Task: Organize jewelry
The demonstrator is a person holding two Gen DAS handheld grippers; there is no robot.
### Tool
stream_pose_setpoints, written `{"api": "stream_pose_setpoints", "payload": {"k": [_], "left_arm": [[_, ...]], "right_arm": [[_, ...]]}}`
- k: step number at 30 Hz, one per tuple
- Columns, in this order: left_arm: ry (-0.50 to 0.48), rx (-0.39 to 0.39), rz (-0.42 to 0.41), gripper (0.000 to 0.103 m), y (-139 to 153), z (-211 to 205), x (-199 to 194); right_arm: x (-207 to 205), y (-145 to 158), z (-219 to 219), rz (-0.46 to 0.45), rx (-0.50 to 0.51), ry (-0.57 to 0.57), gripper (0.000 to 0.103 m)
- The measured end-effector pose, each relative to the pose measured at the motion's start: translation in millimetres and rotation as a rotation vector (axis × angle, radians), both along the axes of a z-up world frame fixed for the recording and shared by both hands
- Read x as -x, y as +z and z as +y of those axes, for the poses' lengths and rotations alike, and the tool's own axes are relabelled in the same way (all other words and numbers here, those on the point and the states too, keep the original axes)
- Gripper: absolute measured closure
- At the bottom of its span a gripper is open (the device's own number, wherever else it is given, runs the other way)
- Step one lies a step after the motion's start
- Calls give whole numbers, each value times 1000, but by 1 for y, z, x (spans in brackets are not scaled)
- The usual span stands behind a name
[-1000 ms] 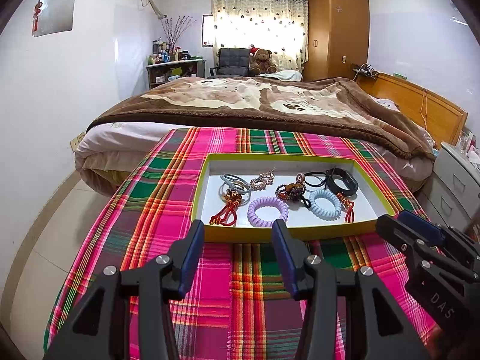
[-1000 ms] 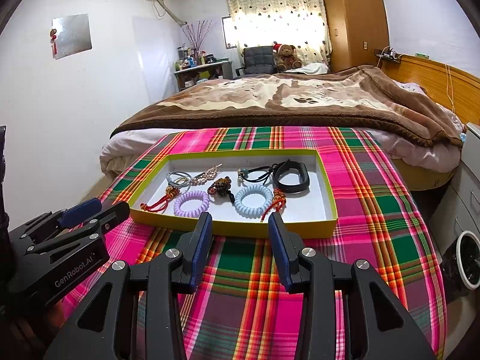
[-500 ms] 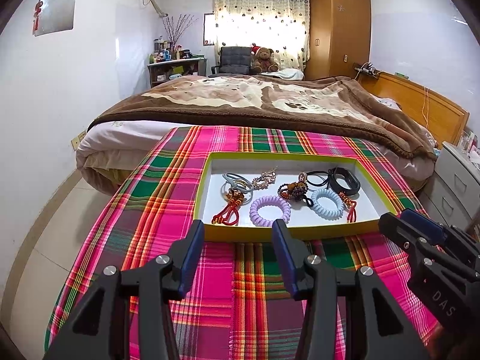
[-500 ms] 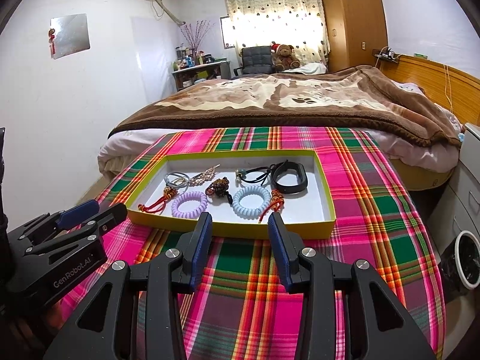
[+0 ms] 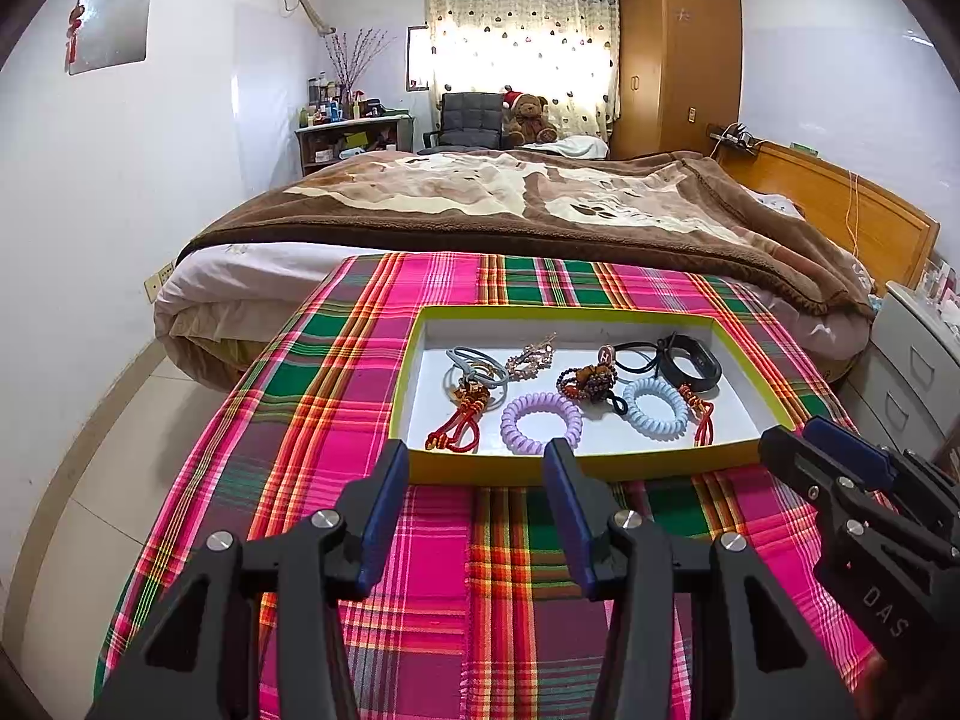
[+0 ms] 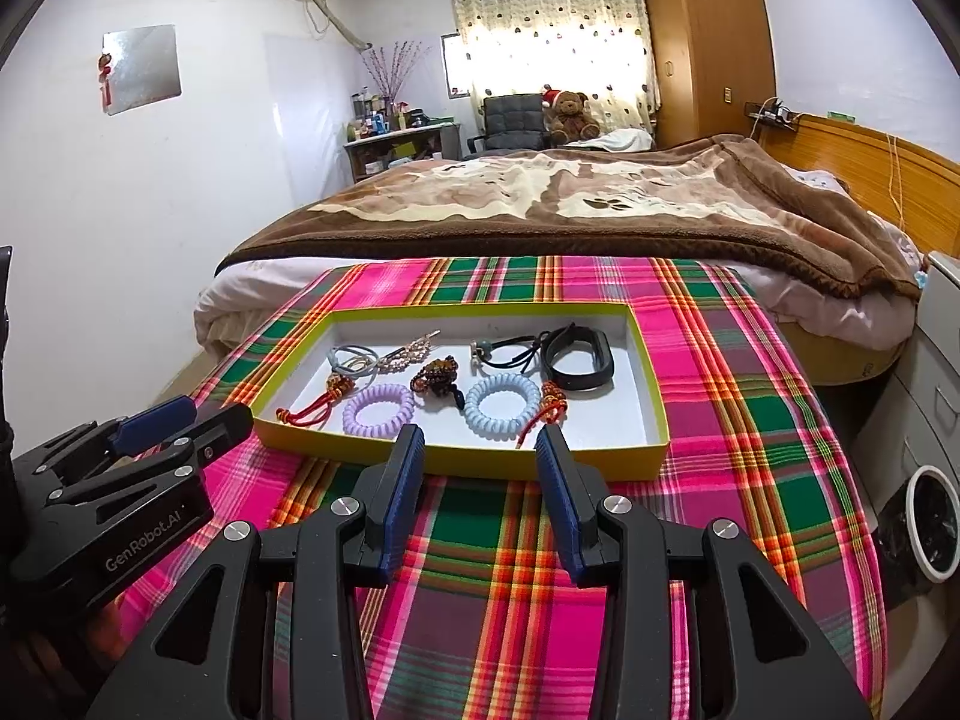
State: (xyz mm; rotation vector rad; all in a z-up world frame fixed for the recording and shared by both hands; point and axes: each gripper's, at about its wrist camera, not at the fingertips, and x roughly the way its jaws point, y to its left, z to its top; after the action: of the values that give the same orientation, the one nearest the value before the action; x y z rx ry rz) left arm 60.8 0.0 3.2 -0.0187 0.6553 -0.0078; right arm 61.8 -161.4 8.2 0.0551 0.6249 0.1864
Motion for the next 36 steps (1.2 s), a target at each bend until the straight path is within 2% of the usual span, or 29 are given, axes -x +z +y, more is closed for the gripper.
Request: {"api": "stream_pose_setpoints", "payload": {"k": [36], "left_arm": [[8,0,13,54,0,1,-1]], "right_arm": [[1,-2,-4,4,0,-4,63]]}}
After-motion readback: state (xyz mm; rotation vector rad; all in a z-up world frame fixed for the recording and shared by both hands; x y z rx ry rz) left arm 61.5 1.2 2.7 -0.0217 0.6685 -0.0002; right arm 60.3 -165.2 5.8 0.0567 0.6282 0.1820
